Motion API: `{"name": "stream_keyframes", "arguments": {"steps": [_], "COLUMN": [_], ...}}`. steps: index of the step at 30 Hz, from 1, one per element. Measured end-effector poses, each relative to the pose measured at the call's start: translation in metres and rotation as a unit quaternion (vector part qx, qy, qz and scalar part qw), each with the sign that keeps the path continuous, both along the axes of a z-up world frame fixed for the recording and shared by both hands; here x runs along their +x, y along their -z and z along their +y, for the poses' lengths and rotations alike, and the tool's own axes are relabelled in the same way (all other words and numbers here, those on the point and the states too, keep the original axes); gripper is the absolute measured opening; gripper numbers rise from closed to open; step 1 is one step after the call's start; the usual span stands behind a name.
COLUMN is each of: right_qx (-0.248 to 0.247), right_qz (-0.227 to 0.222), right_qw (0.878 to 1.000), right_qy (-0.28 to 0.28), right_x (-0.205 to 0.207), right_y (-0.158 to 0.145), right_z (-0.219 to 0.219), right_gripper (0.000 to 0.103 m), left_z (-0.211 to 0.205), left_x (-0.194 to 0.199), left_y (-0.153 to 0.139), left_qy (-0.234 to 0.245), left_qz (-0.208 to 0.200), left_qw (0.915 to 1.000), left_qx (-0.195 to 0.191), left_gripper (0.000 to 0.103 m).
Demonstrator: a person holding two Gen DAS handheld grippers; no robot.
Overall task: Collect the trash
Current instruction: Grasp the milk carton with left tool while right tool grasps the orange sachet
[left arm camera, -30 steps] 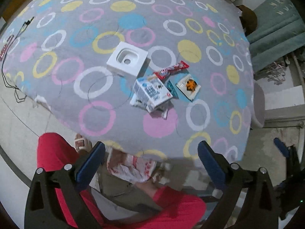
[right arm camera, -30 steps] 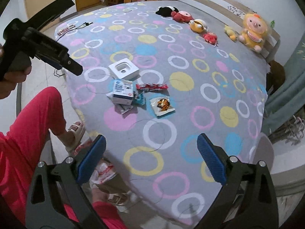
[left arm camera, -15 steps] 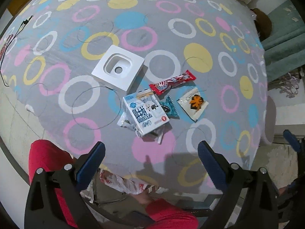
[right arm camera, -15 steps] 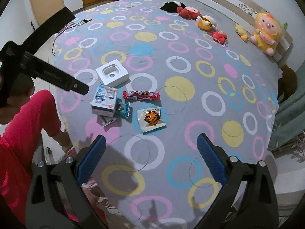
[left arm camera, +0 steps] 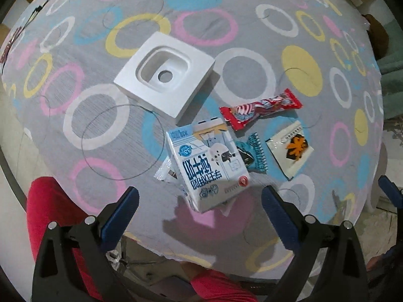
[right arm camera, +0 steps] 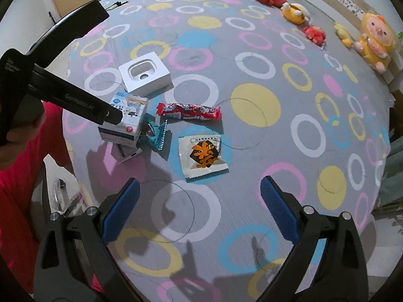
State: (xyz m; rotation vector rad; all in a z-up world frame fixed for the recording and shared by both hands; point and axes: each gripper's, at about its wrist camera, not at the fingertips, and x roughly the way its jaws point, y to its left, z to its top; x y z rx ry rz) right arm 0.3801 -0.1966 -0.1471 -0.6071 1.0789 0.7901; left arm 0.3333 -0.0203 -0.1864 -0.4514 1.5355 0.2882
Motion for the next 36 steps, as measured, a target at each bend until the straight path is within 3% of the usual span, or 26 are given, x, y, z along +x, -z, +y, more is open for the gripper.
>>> {"name": "stream_keyframes", "arguments": {"steps": [13, 21, 32, 35, 36], "right_qx": [-0.023, -0.042, -0.04, -0.045, -0.048], "right_qz": [0.037, 0.046, 0.054, 0.051, 0.05], "right_qw": [0.999, 0.998, 0.998, 0.998, 0.998], "right_qy": [-0.015, -0.023, -0.014, -0.013, -0.013], "right_x": [0.027, 0.039, 0.048, 0.048, 0.049], "right_y": [0.063, 0.096, 0.117, 0.123, 0.124], "right_z": [0.026, 0.045, 0.049, 0.047, 0.048], "right_gripper": [0.094, 0.094, 0.094, 0.092, 0.087], "left_z": [0.003, 0.018, 0.019, 0.015, 0.015], "left_x": [0.014, 0.018, 0.028, 0.03, 0.031], "left_y": [0.034, 0.042, 0.06, 0.062, 0.063], "left_qy": [-0.01, -0.033, -0.028, -0.014, -0.011], "left_qz": [0.027, 0.03, 0.039, 0.034, 0.035], "left_qw": [0.9996, 0.9988, 0.9982, 0.9989, 0.9989], "left_qx": [0.0, -0.022, -0.037, -0.029, -0.029], "left_gripper": [0.095, 0.095, 0.095, 0.085, 0.081]}}
